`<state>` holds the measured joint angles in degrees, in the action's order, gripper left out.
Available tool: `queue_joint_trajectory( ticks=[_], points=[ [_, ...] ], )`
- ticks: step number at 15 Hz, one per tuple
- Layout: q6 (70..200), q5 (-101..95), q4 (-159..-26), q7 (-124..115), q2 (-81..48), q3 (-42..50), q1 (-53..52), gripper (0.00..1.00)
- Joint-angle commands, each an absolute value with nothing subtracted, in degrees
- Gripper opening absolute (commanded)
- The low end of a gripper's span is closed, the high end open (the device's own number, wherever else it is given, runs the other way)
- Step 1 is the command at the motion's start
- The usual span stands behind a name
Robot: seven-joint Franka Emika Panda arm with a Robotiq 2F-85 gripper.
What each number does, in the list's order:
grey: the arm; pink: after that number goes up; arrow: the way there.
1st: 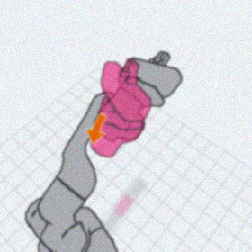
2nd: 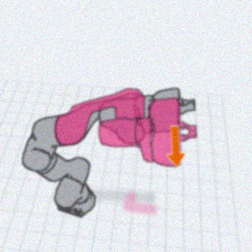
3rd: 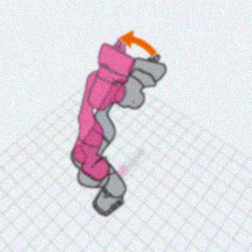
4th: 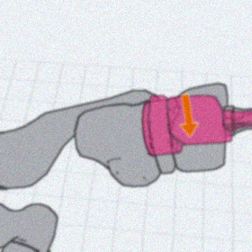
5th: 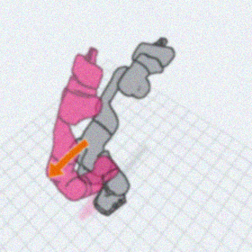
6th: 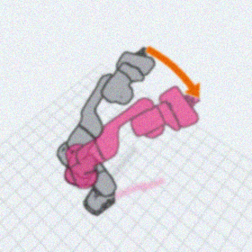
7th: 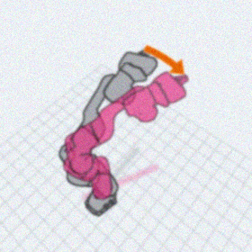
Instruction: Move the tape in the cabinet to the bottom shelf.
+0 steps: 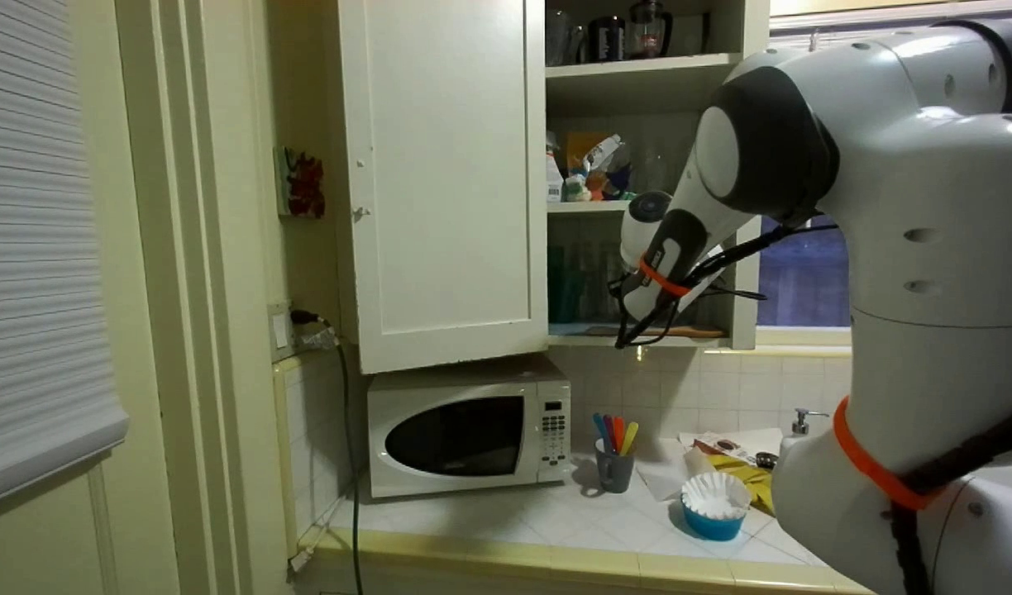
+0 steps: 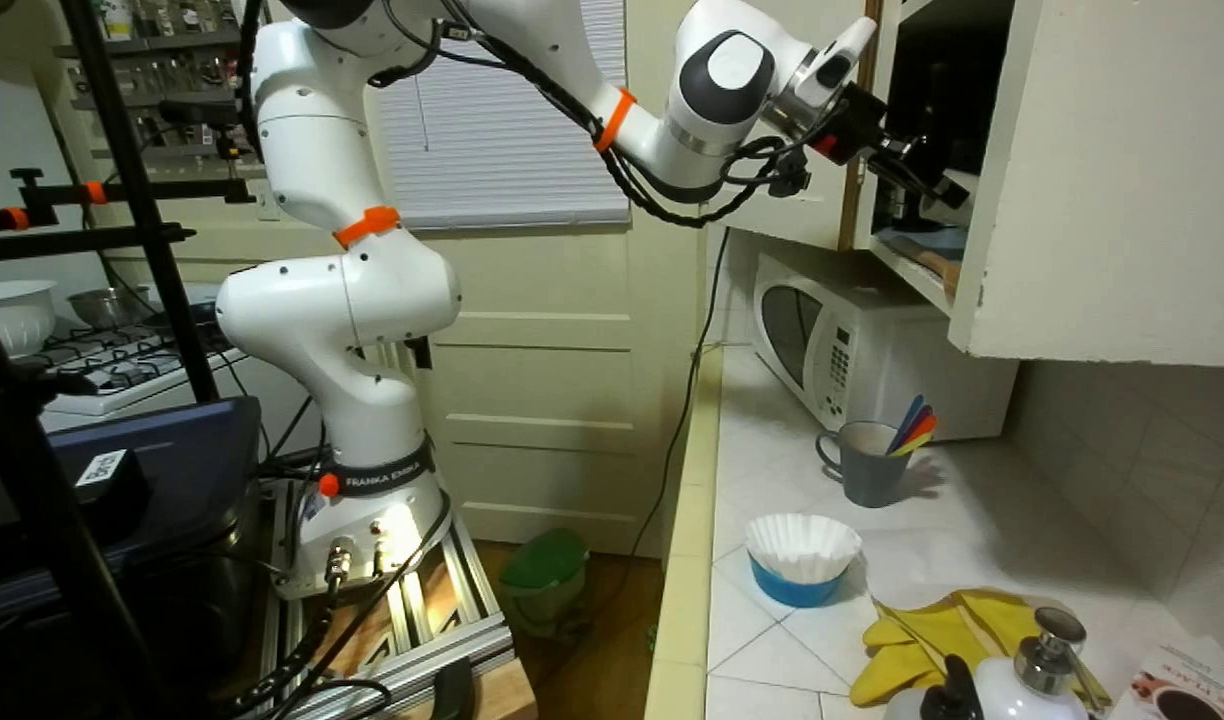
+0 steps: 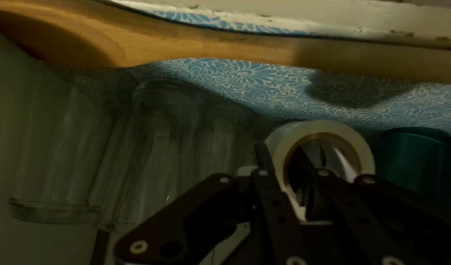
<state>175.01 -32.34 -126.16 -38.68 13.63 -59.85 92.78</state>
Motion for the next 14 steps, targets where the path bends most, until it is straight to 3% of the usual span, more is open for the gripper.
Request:
queue_joint_trajectory(
  ticks=[1, 14],
  points=[
    [171.7, -35.9, -122.9, -41.4, 11.3, -67.9, 100.7, 0.04],
    [165.5, -33.8, -117.3, -40.8, 12.5, -93.8, 125.7, 0.04]
  ],
)
